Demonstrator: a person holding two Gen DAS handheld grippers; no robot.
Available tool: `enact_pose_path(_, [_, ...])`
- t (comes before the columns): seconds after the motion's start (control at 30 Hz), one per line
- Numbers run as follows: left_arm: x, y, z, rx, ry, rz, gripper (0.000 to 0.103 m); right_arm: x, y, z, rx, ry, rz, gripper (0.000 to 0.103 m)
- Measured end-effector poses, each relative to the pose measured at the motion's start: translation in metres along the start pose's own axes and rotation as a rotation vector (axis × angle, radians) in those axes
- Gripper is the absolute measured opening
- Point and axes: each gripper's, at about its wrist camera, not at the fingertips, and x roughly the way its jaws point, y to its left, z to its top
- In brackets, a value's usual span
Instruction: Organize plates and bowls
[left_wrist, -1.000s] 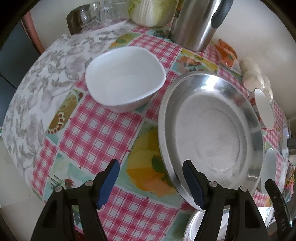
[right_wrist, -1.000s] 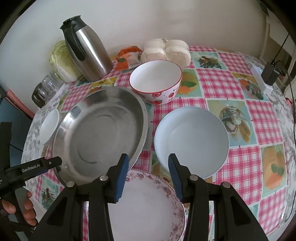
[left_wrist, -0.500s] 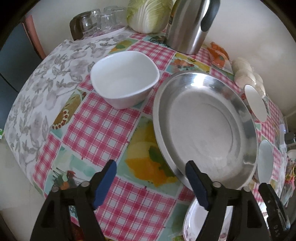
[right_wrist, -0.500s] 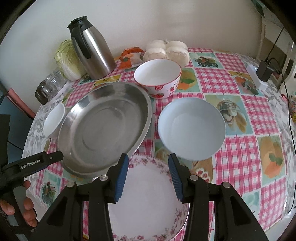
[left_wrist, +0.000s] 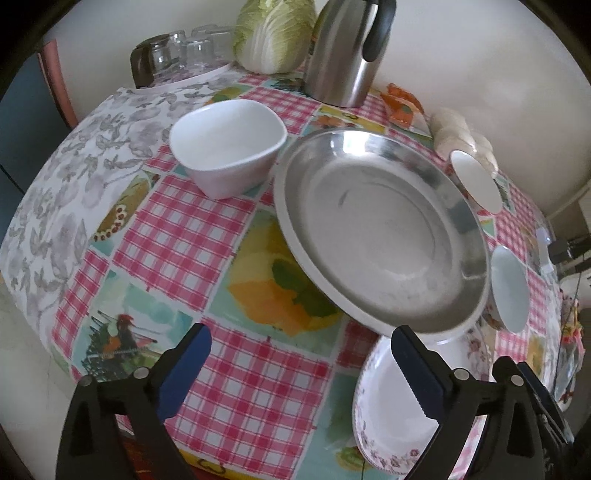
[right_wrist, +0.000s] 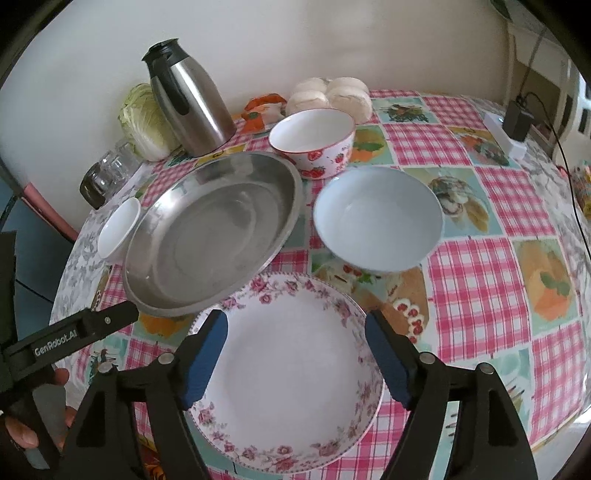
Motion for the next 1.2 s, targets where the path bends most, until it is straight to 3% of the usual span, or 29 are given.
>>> enact_pose_path(0.07, [0.000,-0.001,-0.002,0.000,-0.002,-0.011,0.103,-0.001,-0.007,-0.004,0.028,0.003,0.003,0.093])
enact_pose_path(0.13, [-0.001,-0.001,-0.005,-0.004,-0.005,-0.023,0.103,-0.003,-0.012,-0.007,0.047,-0.001,0.004,0.096])
enact_pose_path(0.3, [0.001,-0.007,-0.012,0.013,-0.003,-0.033,0.103,-0.002,-0.025,-0.015,0.092,0.008,-0.008,0.097])
enact_pose_path(0.53, [0.016,-0.028,-0.025,0.090,0.063,-0.072,0.103,0.014,-0.058,-0.022,0.223,0.074,-0.002,0.097])
enact_pose_path(0.67, [0.028,-0.040,-0.030,0.122,0.114,-0.075,0.103,0.028,-0.071,-0.027,0.287,0.129,0.033,0.097])
enact_pose_path(0.9, [0.042,-0.054,-0.032,0.159,0.164,-0.059,0.103,0.036,-0.082,-0.030,0.374,0.135,0.102,0.097])
enact_pose_path(1.2, [0.061,-0.072,-0.026,0.147,0.193,-0.082,0.103,0.057,-0.067,-0.027,0.343,0.189,0.146,0.098])
